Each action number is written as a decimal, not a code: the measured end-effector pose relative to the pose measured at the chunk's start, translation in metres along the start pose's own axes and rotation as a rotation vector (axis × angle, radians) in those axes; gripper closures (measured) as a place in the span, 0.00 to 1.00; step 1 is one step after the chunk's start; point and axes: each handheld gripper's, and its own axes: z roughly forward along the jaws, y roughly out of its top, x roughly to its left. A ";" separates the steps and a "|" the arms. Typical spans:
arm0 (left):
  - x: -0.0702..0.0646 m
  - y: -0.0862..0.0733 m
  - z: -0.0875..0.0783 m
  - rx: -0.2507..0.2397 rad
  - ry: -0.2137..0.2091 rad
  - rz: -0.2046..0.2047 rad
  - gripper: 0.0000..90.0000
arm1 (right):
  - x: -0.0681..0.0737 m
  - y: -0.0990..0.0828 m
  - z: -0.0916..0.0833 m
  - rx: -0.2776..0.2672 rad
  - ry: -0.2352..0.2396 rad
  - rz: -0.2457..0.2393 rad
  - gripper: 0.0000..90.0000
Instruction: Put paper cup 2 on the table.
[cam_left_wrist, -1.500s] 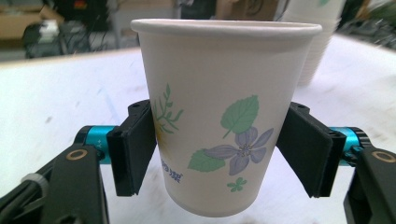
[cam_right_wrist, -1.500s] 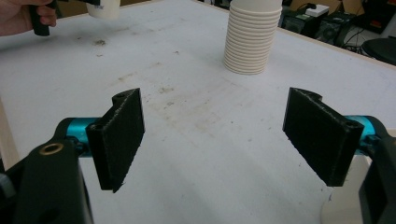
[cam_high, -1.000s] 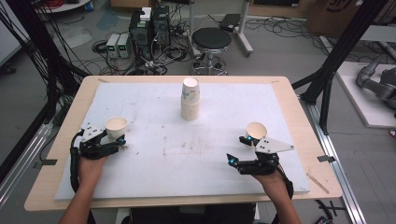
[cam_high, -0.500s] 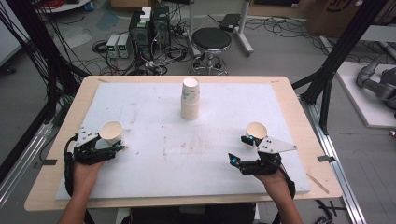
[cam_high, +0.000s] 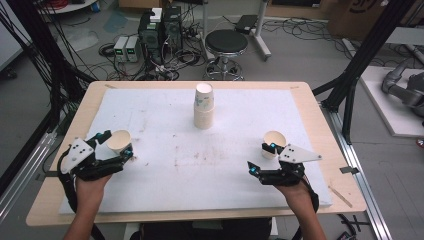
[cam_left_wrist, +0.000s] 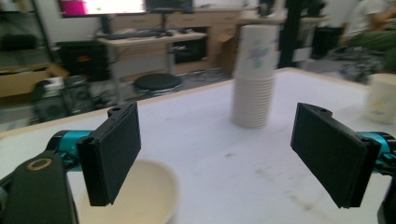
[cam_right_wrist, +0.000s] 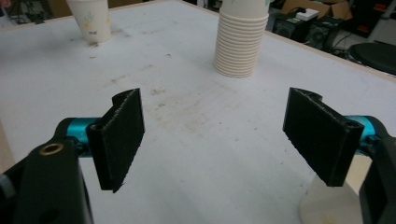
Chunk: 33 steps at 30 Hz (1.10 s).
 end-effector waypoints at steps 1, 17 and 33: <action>-0.004 0.001 0.004 -0.009 -0.060 -0.017 0.18 | 0.000 0.000 -0.001 0.000 -0.009 0.004 0.24; -0.033 -0.009 0.028 0.063 -0.286 -0.019 0.18 | 0.000 -0.006 -0.019 0.003 -0.095 0.027 0.24; -0.036 -0.013 0.022 0.077 -0.262 -0.006 0.19 | 0.004 -0.005 -0.023 -0.007 -0.096 0.024 0.24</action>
